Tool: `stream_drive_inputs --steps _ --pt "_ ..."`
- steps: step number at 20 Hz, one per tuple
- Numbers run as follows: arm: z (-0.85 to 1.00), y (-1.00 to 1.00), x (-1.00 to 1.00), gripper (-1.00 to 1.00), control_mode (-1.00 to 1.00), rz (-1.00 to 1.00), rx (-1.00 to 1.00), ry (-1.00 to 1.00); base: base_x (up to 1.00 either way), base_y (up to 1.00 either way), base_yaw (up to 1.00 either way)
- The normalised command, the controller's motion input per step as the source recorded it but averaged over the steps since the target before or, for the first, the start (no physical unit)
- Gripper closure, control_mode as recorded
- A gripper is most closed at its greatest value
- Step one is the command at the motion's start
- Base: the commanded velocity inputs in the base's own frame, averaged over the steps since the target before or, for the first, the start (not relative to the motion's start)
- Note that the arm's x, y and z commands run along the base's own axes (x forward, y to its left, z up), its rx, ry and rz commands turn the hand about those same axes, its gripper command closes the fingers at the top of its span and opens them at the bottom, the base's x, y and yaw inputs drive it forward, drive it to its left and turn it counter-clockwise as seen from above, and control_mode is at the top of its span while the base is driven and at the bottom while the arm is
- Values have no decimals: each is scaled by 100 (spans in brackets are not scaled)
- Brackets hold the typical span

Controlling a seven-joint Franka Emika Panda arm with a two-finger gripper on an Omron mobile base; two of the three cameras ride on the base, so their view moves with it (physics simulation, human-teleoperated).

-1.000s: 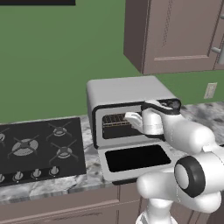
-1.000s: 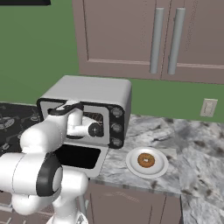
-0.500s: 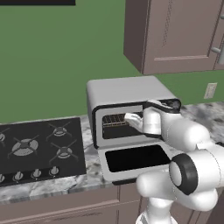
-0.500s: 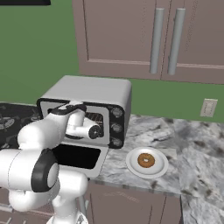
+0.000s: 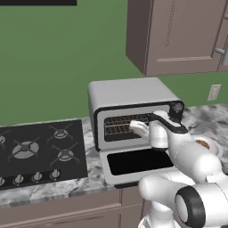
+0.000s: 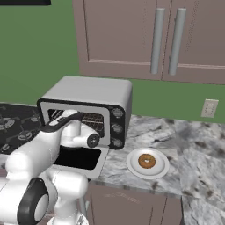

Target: Pick up the bagel from the plate, place it on the toaster oven rack, close the door, and set the timer.

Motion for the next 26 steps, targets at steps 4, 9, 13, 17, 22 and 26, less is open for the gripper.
stream_drive_inputs --steps 4,9,13,17,22,26 --pt "0 0 -56 100 -100 0 0 7 0 0 0" --pt "-1 0 -65 100 -100 0 0 9 0 0 0" --pt "-5 0 -86 100 -100 0 0 5 0 0 0" --pt "-5 1 -94 -100 -100 0 0 0 0 0 0" --pt "20 4 -93 -100 -100 0 0 -1 0 0 0" --pt "75 -20 -63 -100 -100 -6 0 -8 0 0 0"
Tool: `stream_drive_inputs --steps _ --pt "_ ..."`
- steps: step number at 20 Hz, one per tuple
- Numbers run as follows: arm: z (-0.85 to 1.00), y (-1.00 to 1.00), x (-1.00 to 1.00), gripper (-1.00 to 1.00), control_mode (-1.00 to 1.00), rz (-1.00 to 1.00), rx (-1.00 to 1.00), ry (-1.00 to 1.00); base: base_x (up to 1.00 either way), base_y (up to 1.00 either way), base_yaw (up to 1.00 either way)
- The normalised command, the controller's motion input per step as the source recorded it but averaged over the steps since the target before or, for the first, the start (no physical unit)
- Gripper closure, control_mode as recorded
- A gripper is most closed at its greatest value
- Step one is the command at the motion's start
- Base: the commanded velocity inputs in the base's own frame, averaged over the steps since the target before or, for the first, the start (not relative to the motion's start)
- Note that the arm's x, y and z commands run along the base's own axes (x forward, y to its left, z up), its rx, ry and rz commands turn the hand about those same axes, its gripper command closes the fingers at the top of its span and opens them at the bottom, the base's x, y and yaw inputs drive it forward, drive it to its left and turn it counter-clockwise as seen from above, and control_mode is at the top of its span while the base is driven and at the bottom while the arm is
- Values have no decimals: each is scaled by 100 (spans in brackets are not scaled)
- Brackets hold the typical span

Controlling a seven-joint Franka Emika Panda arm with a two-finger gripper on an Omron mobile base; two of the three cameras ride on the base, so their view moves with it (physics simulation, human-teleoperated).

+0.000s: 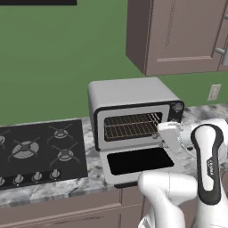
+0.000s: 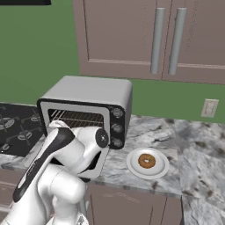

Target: Pick up the bagel from the plate, place it on the toaster oven rack, close the door, and set the timer.

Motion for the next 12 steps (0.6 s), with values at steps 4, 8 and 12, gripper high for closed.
stream_drive_inputs --steps 4,8,12 --pt "68 -54 -14 -100 -100 -14 -4 1 0 0 0" --pt "21 -80 0 -100 -100 -17 -19 12 0 0 0" --pt "0 -100 0 -100 -100 -14 -27 21 0 0 0"
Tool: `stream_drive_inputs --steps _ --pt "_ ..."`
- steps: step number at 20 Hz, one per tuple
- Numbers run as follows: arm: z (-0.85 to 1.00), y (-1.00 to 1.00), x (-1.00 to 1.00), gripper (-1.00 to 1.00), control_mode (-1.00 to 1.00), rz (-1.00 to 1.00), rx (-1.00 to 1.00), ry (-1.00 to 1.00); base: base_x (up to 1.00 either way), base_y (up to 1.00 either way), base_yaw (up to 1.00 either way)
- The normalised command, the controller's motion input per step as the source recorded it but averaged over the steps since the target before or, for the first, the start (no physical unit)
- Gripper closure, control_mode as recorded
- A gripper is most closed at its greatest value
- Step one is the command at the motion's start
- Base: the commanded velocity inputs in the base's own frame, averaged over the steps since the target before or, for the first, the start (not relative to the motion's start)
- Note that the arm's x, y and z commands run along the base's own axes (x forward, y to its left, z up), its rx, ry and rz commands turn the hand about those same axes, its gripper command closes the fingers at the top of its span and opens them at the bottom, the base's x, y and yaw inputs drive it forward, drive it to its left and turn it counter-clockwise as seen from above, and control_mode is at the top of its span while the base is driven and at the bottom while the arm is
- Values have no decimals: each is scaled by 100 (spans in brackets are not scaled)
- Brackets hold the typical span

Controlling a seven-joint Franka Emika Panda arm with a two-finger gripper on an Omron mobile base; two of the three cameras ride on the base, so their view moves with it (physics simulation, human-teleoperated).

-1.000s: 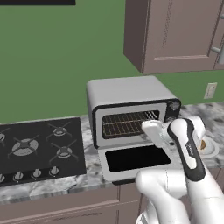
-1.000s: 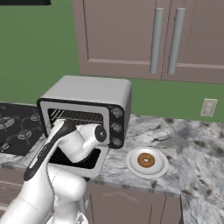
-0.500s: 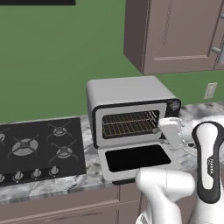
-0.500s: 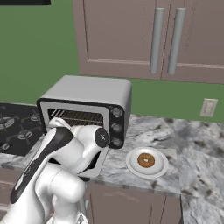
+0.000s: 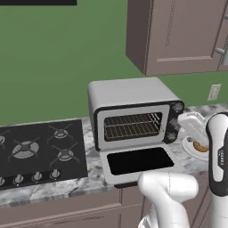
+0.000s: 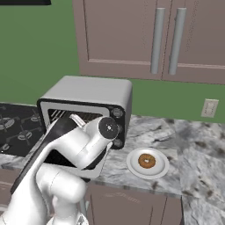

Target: Pick up the bagel from the plate, place it on the toaster oven rack, close the door, and set the timer.

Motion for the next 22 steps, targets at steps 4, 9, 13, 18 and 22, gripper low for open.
stream_drive_inputs --steps 4,9,13,18,22 --pt "0 -100 0 -100 -100 -7 -28 24 0 0 0" --pt "-24 -82 0 -100 -100 -4 -24 30 0 0 0" --pt "-40 -39 0 -100 -100 0 -9 17 0 0 0" --pt "-59 -28 0 -100 -100 0 -2 0 0 0 0" --pt "-58 -16 2 -100 -100 0 -1 -9 0 0 0"
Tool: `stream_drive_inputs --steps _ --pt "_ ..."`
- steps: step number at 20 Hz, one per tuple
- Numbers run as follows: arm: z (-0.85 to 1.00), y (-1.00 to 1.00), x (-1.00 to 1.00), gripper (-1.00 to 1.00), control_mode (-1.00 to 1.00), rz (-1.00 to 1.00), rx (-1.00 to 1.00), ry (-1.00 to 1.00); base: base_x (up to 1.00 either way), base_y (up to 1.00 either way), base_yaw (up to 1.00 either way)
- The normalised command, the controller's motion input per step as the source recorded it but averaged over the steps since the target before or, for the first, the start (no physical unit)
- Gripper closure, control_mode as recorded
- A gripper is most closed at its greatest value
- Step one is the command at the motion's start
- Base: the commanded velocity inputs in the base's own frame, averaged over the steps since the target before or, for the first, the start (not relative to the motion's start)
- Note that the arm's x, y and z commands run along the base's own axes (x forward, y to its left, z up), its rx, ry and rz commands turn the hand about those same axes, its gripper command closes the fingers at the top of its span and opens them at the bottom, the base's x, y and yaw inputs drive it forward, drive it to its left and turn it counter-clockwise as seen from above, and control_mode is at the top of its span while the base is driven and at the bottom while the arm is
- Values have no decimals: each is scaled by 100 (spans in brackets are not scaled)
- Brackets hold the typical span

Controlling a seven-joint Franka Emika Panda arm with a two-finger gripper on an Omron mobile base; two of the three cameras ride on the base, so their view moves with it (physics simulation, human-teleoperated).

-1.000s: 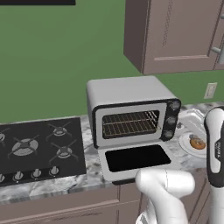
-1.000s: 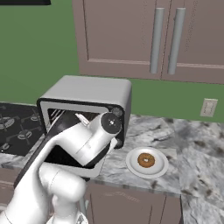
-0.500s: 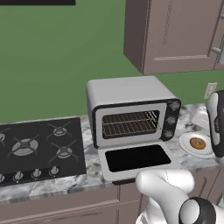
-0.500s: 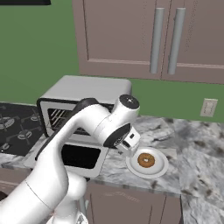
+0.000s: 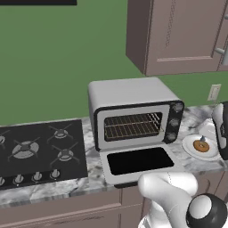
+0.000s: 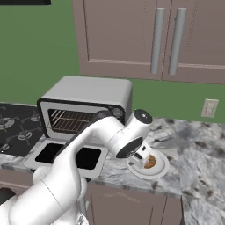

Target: Pick up the bagel from the plate, place it on the toaster oven rack, close the door, and set the timer.

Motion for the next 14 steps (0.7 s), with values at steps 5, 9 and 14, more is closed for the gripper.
stream_drive_inputs --steps 5,9,14 --pt "-31 -39 14 -100 -100 0 -4 -1 0 0 0" --pt "-13 -44 18 -100 -100 0 0 0 0 0 0" --pt "-4 -38 30 -100 -100 0 2 0 0 0 0"
